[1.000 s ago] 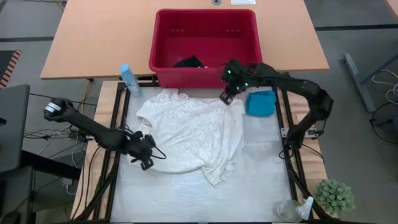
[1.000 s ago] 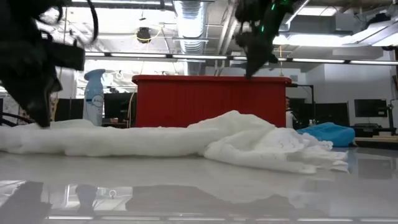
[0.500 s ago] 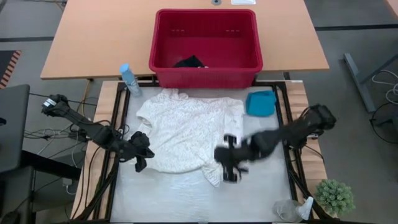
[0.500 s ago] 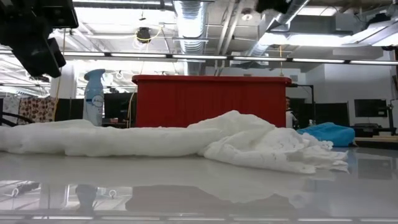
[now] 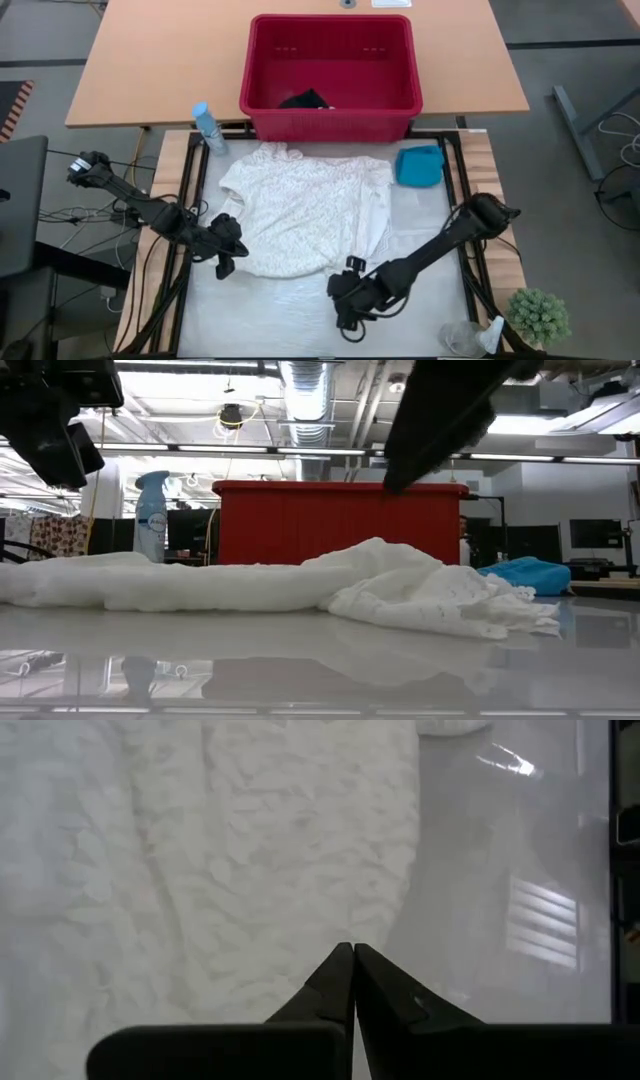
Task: Fold laundry
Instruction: Fold the white blouse
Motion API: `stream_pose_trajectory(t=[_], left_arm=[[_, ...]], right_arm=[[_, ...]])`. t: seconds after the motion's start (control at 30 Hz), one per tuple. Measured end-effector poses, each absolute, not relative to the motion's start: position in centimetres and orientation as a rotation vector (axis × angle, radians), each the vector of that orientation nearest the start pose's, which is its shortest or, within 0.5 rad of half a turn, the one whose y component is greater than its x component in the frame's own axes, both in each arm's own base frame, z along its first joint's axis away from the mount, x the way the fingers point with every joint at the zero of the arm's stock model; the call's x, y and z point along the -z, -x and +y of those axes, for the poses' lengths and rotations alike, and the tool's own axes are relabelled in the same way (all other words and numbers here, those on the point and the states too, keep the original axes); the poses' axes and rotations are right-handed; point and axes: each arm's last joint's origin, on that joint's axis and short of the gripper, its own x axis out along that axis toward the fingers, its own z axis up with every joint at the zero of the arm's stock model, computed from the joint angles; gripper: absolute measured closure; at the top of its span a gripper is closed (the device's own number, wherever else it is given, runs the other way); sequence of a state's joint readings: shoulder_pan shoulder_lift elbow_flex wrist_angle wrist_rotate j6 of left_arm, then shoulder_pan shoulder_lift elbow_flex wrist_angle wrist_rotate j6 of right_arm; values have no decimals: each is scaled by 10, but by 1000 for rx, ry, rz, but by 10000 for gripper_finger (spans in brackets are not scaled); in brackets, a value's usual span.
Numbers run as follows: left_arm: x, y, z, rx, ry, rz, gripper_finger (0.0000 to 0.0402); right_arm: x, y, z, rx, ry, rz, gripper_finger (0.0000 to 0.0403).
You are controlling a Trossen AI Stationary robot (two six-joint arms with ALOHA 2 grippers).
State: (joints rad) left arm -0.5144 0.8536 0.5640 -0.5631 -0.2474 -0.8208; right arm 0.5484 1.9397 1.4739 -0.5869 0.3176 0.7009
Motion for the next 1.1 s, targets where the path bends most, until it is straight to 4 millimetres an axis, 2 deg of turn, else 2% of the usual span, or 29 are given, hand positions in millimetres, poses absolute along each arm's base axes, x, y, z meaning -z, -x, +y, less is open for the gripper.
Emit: stream_pose_trajectory(t=[0.1, 0.23, 0.43, 0.5, 0.57, 0.7, 0.77, 0.93, 1.1], left_arm=[[-218, -144, -73, -86, 450, 832, 402], [-218, -144, -73, -82, 439, 832, 401], [-218, -143, -76, -61, 436, 840, 401], [-218, -142, -77, -54, 432, 842, 401], [-218, -141, -78, -49, 428, 842, 401], [-218, -141, -79, -52, 418, 835, 401], [-218, -140, -79, -53, 413, 832, 401], [-218, -140, -79, -39, 378, 836, 401], [-217, -139, -80, -19, 375, 860, 401]], right_arm=[[-192, -359, 203, 185, -226, 1001, 167], [-172, -366, 198, 239, -236, 1041, 164], [-164, -367, 182, 371, -312, 1102, 176], [-162, -365, 176, 423, -345, 1142, 199], [-161, -362, 171, 441, -365, 1194, 238], [-160, -361, 172, 401, -410, 1254, 351], [-166, -360, 173, 347, -439, 1282, 384], [-205, -353, 183, 185, -525, 1339, 390], [-249, -331, 190, 141, -511, 1350, 390]])
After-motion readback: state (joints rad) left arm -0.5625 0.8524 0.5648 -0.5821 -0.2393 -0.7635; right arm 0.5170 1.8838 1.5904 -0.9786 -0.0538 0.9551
